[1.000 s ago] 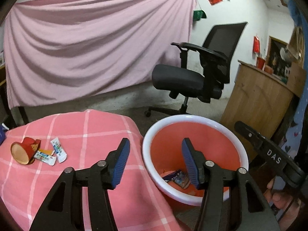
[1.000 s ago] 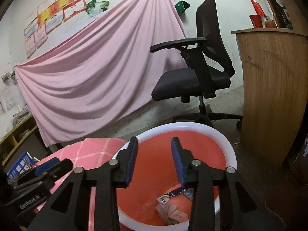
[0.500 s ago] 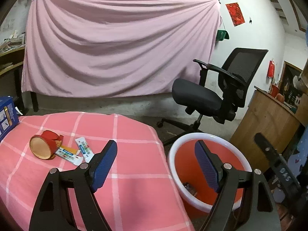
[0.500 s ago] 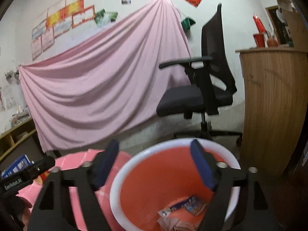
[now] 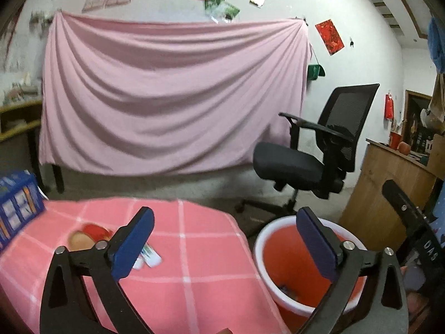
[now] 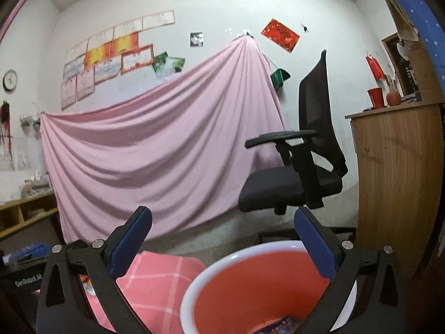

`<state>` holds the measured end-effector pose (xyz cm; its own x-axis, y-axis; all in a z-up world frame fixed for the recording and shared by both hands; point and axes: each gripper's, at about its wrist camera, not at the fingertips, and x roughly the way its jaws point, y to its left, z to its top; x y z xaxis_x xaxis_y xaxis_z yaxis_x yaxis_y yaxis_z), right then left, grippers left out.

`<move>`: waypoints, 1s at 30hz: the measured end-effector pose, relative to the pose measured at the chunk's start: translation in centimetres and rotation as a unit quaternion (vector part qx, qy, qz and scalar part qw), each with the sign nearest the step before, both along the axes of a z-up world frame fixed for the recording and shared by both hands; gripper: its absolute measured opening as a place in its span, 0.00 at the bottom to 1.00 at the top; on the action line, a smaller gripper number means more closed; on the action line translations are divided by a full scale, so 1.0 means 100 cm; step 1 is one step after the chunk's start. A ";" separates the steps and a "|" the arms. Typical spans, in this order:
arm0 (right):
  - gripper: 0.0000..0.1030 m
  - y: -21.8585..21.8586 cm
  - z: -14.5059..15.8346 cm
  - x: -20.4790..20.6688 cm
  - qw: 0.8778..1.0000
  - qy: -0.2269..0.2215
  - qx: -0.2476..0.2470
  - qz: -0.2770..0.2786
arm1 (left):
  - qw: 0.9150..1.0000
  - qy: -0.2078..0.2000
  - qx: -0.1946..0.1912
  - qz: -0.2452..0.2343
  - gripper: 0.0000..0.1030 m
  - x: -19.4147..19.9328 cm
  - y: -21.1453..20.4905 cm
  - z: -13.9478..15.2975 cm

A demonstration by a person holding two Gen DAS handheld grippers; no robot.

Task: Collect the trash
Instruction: 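Move both tools back over the table toward the red cup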

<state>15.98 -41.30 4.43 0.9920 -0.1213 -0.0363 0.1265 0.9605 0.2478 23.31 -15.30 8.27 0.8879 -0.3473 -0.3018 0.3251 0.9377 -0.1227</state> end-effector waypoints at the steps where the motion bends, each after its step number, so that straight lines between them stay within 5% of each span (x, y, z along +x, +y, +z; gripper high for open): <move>1: 1.00 0.000 0.002 -0.001 1.000 -0.005 0.003 0.000 | 1.000 -0.009 0.004 0.003 0.98 -0.003 0.002 0.003; 7: 1.00 0.011 0.012 -0.008 0.999 -0.038 0.011 0.020 | 0.997 -0.056 0.041 0.039 0.98 -0.021 0.022 0.012; 16: 1.00 0.060 0.024 -0.010 0.993 -0.076 -0.018 0.084 | 0.989 -0.087 0.037 0.118 0.98 -0.046 0.089 0.011; 24: 1.00 0.116 0.021 0.018 0.988 -0.051 -0.051 0.138 | 0.982 -0.092 0.056 0.155 0.98 -0.043 0.133 -0.004; 30: 1.00 0.149 0.010 0.053 0.984 0.010 -0.086 0.153 | 0.984 -0.063 0.060 0.157 0.98 -0.017 0.149 -0.026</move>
